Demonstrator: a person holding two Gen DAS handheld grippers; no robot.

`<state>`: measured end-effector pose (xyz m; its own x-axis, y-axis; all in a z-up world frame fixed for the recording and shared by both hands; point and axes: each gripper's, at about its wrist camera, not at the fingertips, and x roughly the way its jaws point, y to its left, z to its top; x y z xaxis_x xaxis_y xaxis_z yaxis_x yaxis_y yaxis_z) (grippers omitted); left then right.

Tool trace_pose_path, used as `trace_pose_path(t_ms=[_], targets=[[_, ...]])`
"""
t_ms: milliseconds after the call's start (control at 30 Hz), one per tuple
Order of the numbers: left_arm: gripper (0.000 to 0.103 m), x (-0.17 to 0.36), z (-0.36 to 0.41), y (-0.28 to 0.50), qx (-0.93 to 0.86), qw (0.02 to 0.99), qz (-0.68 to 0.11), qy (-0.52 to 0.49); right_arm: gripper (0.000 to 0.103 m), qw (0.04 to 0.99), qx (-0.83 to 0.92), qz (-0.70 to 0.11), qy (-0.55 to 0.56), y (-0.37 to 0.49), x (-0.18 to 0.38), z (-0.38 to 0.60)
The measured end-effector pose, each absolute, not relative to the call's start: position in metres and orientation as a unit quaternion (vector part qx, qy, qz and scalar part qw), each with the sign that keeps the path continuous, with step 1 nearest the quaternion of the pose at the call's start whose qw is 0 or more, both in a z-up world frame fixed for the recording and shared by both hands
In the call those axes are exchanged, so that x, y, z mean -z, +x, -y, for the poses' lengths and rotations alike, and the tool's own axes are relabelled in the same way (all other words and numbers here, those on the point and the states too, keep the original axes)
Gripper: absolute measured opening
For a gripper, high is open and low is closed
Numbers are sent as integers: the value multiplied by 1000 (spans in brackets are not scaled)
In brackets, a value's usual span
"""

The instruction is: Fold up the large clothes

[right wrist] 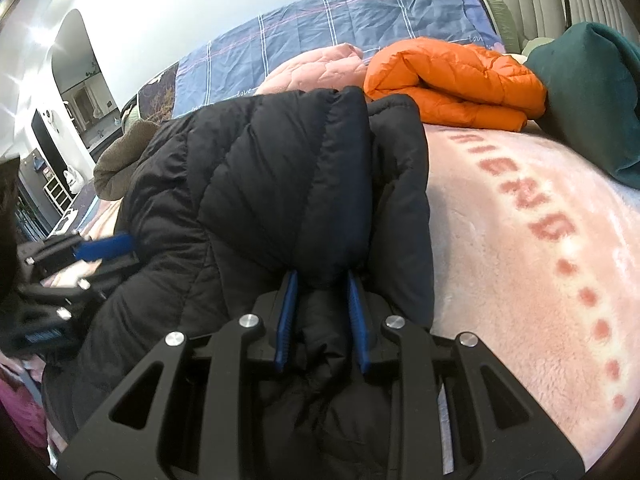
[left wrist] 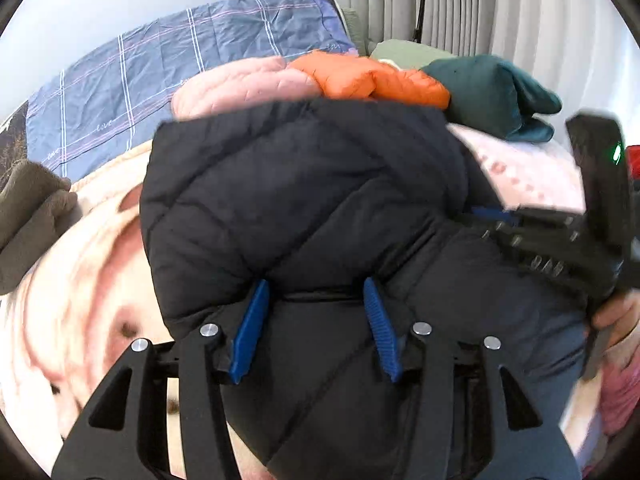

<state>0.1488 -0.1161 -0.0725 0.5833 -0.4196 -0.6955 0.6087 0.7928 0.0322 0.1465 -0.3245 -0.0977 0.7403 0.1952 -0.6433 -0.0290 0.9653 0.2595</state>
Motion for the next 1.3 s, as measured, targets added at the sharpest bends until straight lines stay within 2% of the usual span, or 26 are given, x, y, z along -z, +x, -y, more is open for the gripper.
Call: trace_pose_path(t_ms=[200, 300, 500, 567, 633, 733, 800, 867, 900, 933, 1000, 1133, 1300], targets=[[52, 40, 134, 179, 346, 878, -315, 100, 26, 926, -60, -354, 117, 145, 98, 326], [62, 74, 155, 197, 327, 869, -333, 164, 26, 925, -62, -354, 123, 144, 98, 328], [63, 90, 147, 188, 334, 873, -306, 177, 27, 917, -70, -371, 130, 133, 91, 334], [63, 90, 149, 190, 336, 873, -307, 179, 32, 916, -59, -374, 130, 121, 88, 336], [64, 91, 145, 189, 338, 872, -308, 175, 46, 916, -49, -371, 141, 106, 85, 344], [64, 91, 145, 191, 338, 872, -312, 167, 57, 916, -27, -362, 170, 76, 76, 360], [64, 91, 143, 192, 339, 872, -314, 161, 60, 911, -33, -351, 212, 52, 72, 371], [64, 91, 143, 193, 341, 872, -313, 158, 71, 897, -61, -347, 266, 37, 76, 376], [64, 90, 143, 192, 341, 872, -313, 158, 84, 880, -75, -355, 305, 31, 83, 378], [64, 90, 142, 192, 341, 872, -312, 157, 88, 867, -85, -365, 330, 30, 88, 379], [64, 91, 142, 191, 341, 873, -310, 156, 88, 835, -103, -393, 371, 33, 100, 377], [64, 90, 141, 190, 341, 875, -307, 155, 98, 819, -104, -398, 400, 39, 104, 369], [64, 90, 140, 190, 343, 874, -307, 154, 99, 781, -103, -415, 455, 50, 113, 360]])
